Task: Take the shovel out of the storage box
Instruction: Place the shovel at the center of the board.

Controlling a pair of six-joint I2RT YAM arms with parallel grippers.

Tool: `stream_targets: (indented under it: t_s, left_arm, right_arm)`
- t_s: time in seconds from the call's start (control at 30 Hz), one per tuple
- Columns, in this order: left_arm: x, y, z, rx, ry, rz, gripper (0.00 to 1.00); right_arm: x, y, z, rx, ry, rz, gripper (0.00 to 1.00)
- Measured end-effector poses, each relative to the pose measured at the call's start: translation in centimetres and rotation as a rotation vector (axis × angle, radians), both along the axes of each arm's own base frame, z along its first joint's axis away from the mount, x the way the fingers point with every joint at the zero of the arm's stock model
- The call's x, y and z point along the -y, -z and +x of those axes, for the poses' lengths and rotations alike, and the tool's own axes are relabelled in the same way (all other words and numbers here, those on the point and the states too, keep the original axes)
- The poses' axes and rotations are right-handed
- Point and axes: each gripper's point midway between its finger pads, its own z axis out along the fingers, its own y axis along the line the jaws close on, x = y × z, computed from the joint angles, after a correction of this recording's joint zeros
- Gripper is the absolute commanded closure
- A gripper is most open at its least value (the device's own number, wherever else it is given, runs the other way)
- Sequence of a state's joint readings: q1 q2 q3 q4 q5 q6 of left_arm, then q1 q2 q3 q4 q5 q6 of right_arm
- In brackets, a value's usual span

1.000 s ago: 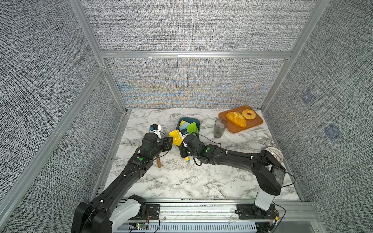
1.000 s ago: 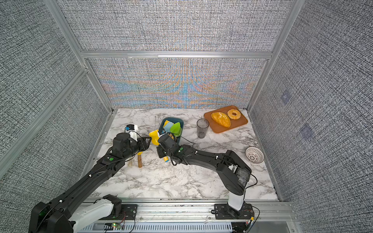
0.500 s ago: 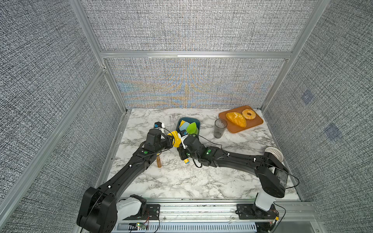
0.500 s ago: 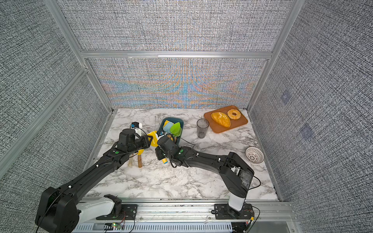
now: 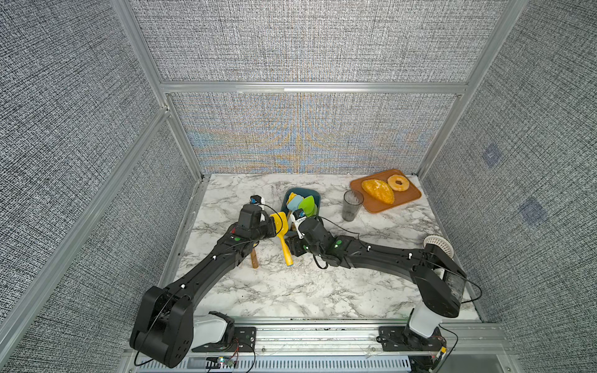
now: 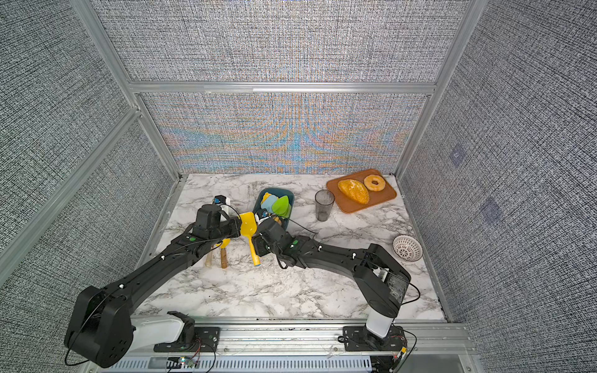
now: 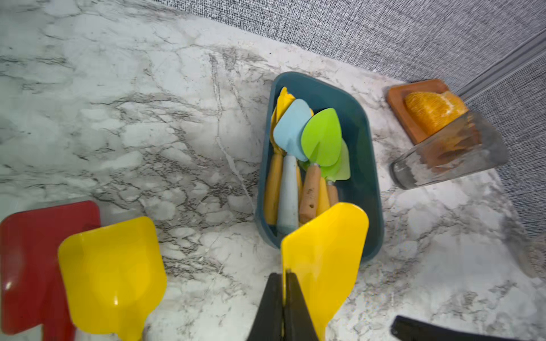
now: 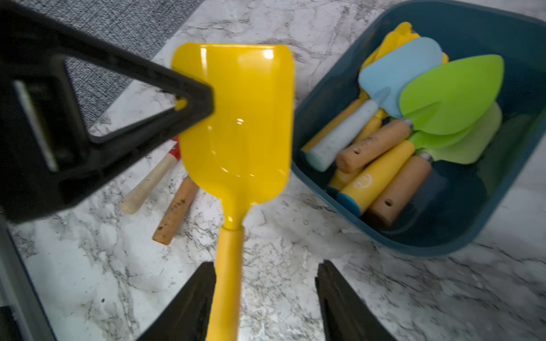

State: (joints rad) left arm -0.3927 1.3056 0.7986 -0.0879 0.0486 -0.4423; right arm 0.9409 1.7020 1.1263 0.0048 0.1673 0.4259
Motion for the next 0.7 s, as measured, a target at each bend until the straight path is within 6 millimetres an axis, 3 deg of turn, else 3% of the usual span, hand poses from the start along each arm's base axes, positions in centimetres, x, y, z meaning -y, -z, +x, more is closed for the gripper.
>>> stream_targets:
  t_s: [0.13, 0.27, 0.5, 0.7]
  left_arm:
    - [-1.9, 3.1, 0.1, -0.071, -0.031, 0.042, 1.0]
    - [-2.7, 5.3, -0.1, -0.133, -0.037, 0.046, 1.0]
    - [-3.2, 8.2, 0.3, -0.212, -0.031, 0.043, 1.0]
    - [-3.9, 9.3, 1.6, -0.243, -0.052, 0.053, 1.0]
  right_arm:
    - [2.8, 0.0, 0.9, 0.003, 0.06, 0.002, 0.4]
    - [4.3, -0.2, 1.1, 0.005, 0.084, 0.01, 0.4]
    - [5.4, 0.4, 1.2, -0.001, 0.102, 0.003, 0.4]
    - [5.6, 0.5, 1.1, -0.002, 0.102, 0.004, 0.4]
